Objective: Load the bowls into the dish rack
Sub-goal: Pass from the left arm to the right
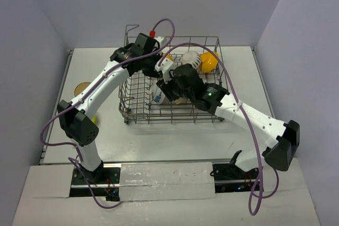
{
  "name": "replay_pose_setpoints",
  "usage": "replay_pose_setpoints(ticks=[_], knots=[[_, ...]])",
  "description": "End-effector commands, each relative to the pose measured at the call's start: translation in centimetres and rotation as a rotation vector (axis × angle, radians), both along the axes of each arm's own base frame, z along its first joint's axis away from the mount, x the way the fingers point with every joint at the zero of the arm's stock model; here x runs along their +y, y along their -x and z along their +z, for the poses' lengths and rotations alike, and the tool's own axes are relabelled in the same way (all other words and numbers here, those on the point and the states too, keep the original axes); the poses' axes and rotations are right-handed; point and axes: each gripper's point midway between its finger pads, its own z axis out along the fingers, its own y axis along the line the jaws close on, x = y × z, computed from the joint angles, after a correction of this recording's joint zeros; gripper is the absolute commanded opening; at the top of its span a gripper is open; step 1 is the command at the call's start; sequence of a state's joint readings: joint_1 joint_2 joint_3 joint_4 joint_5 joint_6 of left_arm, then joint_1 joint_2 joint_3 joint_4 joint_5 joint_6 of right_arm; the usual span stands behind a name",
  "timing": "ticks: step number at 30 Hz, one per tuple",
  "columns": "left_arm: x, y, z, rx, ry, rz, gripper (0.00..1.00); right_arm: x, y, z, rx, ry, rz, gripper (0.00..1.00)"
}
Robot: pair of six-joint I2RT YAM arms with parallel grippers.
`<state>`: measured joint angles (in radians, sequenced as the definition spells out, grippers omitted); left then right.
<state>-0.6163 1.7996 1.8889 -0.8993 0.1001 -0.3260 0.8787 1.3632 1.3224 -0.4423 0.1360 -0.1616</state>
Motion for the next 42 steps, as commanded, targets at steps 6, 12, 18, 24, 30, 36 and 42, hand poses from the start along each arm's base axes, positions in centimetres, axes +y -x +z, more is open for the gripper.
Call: replay_pose_setpoints(ticks=[6,12,18,24,30,36,42], knots=[[-0.9,-0.1,2.9,-0.077,0.076,-0.031,0.0,1.9,0.0,0.5,-0.002,-0.055,0.029,0.51],[-0.8,0.1,3.2,-0.082,0.08,-0.035,0.0,1.4,-0.9,-0.5,-0.017,-0.037,-0.027,0.49],[-0.7,0.1,3.3,-0.088,0.079,-0.032,0.0,1.1,-1.3,-2.2,-0.005,0.003,-0.054,0.47],[-0.7,0.3,3.4,-0.09,0.082,-0.036,0.0,0.6,-1.6,-2.6,-0.02,-0.004,-0.087,0.4],[-0.7,0.4,3.5,-0.092,0.088,-0.04,0.0,0.4,-1.6,-3.5,-0.007,0.014,-0.097,0.35],[-0.6,0.3,3.5,-0.097,0.084,-0.036,0.0,0.5,-1.6,-3.3,-0.009,0.004,-0.097,0.28],[-0.7,0.4,3.5,-0.096,0.09,-0.04,0.0,0.4,-1.7,-3.2,-0.013,0.002,-0.108,0.09]])
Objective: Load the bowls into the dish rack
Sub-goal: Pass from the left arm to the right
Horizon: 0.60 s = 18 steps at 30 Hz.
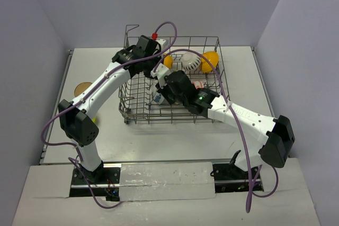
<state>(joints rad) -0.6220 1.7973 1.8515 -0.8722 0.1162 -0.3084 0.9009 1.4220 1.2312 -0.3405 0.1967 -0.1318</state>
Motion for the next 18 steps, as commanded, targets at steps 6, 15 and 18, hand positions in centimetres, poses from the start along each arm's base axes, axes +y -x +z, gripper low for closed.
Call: replay_pose_setpoints(ticks=[6,15,18], knots=[[-0.55,0.31,4.51,-0.093,0.108,-0.021,0.0,-0.47,-1.11,1.1,-0.038,-0.031,-0.068,0.0],[-1.16,-0.03,4.75,-0.096,0.145,-0.01,0.04,-0.17,-1.31,1.27,-0.036,-0.032,-0.067,0.0],[-1.2,-0.24,5.06,-0.119,0.165,0.002,0.04,0.01,-1.3,1.3,-0.035,-0.036,-0.064,0.0]])
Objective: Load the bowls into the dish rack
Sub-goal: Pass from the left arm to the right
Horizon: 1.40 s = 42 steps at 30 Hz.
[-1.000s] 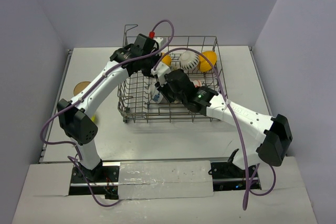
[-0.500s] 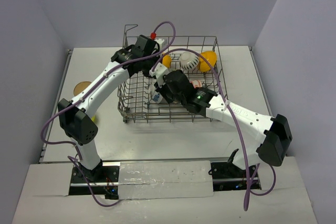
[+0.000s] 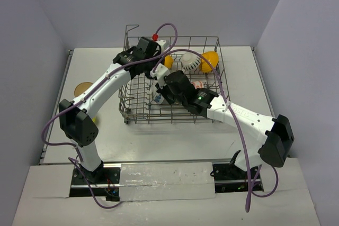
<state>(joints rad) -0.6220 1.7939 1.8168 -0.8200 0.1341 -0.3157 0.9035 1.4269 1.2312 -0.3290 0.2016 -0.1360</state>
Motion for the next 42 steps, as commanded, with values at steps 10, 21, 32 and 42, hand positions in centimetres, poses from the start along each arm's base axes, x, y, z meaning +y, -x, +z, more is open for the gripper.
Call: replay_pose_setpoints(ticks=[10,21,32,42], knots=[[-1.3,0.5,6.9,-0.12,0.2,-0.012,0.1,0.1,-1.4,1.0,-0.031,-0.053,-0.072,0.0],[-1.4,1.6,8.8,-0.138,0.252,-0.044,0.27,0.2,-2.0,0.7,-0.042,-0.048,-0.09,0.0],[-1.0,1.4,8.7,-0.151,0.237,-0.026,0.37,0.2,-2.0,0.4,-0.042,-0.04,-0.091,0.0],[1.6,-1.4,8.1,-0.192,0.191,0.134,0.42,-0.4,-0.5,2.5,-0.06,-0.067,-0.082,0.0]])
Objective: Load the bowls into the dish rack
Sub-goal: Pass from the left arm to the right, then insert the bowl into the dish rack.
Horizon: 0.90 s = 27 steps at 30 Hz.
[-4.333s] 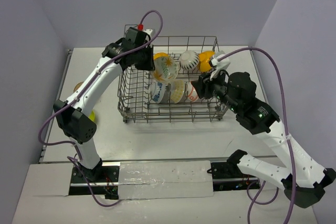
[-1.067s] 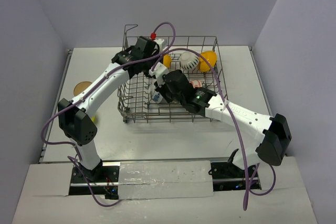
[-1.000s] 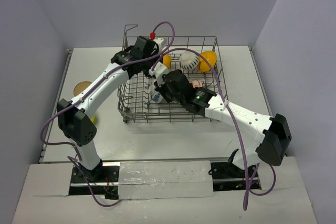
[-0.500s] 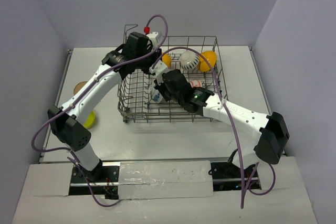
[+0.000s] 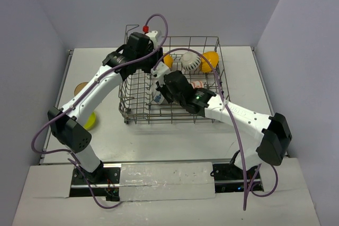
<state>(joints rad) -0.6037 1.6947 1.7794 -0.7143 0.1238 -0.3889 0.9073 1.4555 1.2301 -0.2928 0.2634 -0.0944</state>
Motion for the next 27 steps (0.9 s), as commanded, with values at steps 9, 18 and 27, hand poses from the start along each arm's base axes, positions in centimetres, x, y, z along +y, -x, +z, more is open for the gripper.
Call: replay_pose_setpoints(ticks=[9,18,27], knots=[[3.9,-2.9,3.2,-0.1,0.059,0.143,0.45,-2.1,1.3,3.8,-0.065,-0.047,-0.024,0.0],[8.2,-3.8,3.2,-0.166,-0.052,0.289,0.43,-4.1,3.5,7.3,-0.07,-0.146,-0.021,0.0],[10.2,-3.8,4.4,-0.22,-0.095,0.363,0.41,-7.3,5.9,14.0,-0.008,-0.557,0.076,0.0]])
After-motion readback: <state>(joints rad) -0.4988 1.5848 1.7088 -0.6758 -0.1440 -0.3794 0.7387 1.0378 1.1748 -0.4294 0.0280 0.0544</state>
